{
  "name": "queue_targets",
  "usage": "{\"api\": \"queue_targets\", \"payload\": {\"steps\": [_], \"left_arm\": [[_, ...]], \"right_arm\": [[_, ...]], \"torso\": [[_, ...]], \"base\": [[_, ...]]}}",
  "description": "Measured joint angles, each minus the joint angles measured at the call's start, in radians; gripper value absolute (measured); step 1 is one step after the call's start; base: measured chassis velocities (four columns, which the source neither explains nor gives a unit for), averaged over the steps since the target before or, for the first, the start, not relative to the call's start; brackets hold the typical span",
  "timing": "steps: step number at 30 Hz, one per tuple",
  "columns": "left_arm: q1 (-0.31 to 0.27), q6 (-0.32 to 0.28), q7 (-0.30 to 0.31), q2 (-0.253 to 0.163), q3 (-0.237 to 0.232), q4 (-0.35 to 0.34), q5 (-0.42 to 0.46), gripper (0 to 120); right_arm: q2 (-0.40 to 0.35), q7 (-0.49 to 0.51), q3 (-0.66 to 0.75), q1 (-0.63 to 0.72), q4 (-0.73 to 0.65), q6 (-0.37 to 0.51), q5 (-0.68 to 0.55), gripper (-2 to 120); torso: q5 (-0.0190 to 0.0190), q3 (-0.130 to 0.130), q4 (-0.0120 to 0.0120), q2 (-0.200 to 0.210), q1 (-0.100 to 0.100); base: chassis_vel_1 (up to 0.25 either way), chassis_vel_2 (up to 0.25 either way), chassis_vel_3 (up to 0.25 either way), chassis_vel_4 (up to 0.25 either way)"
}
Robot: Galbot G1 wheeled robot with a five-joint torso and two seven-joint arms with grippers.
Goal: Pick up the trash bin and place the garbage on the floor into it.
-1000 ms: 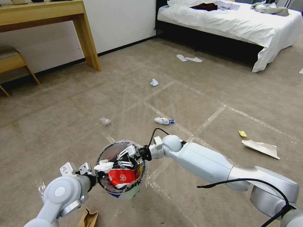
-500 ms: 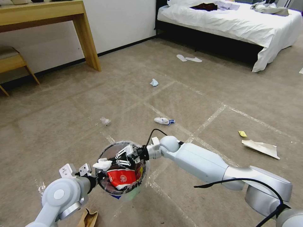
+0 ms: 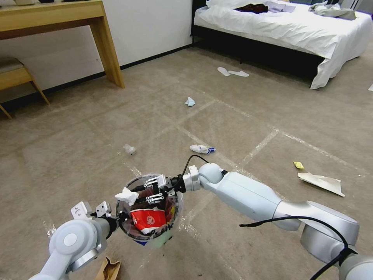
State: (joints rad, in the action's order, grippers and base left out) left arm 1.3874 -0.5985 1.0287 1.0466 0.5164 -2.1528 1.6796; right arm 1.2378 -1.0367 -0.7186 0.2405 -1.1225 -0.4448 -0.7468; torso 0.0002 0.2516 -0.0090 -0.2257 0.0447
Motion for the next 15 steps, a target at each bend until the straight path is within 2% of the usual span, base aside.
{"api": "queue_targets", "payload": {"steps": [2,3,5,6,8,9,11,15], "left_arm": [[-0.007,0.000,0.005,-0.001,0.000,0.001,0.005,0],[-0.007,0.000,0.005,-0.001,0.000,0.001,0.005,0],[-0.008,0.001,0.008,-0.001,0.000,0.003,0.007,0],[-0.008,0.001,0.008,-0.001,0.000,0.003,0.007,0],[-0.008,0.001,0.009,-0.002,0.000,0.004,0.007,0],[-0.008,0.001,0.009,-0.002,0.000,0.004,0.007,0],[-0.008,0.001,0.010,-0.002,0.000,0.005,0.007,0],[-0.009,0.002,0.010,-0.002,0.000,0.005,0.008,0]], "right_arm": [[-0.005,-0.005,0.000,0.000,0.000,-0.001,0.003,64],[-0.005,-0.005,0.000,0.000,0.000,-0.001,0.003,64],[-0.008,-0.006,0.001,0.000,0.000,-0.002,0.006,74],[-0.008,-0.006,0.001,0.000,0.000,-0.002,0.006,74],[-0.014,-0.008,0.002,0.000,0.003,-0.005,0.008,87],[-0.014,-0.008,0.002,0.000,0.003,-0.005,0.008,87],[-0.020,-0.017,0.004,-0.001,0.008,-0.006,0.011,96],[-0.026,-0.025,0.006,-0.003,0.013,-0.008,0.016,99]], "torso": [[0.0000,0.000,0.0000,0.000,0.000],[0.0000,0.000,0.0000,0.000,0.000],[0.0000,0.000,0.0000,0.000,0.000],[0.0000,0.000,0.0000,0.000,0.000],[0.0000,0.000,0.0001,0.000,0.000],[0.0000,0.000,0.0001,0.000,0.000],[0.0000,0.000,0.0001,0.000,0.000],[0.0000,0.000,0.0001,0.000,0.000]], "base": [[0.000,0.000,0.000,0.000],[0.000,0.000,0.000,0.000],[0.000,0.000,0.000,0.000],[0.000,0.000,0.000,0.000],[0.000,0.000,0.000,0.000],[0.000,0.000,0.000,0.000],[0.000,0.000,0.000,0.000],[0.000,0.000,0.000,0.000]]}}
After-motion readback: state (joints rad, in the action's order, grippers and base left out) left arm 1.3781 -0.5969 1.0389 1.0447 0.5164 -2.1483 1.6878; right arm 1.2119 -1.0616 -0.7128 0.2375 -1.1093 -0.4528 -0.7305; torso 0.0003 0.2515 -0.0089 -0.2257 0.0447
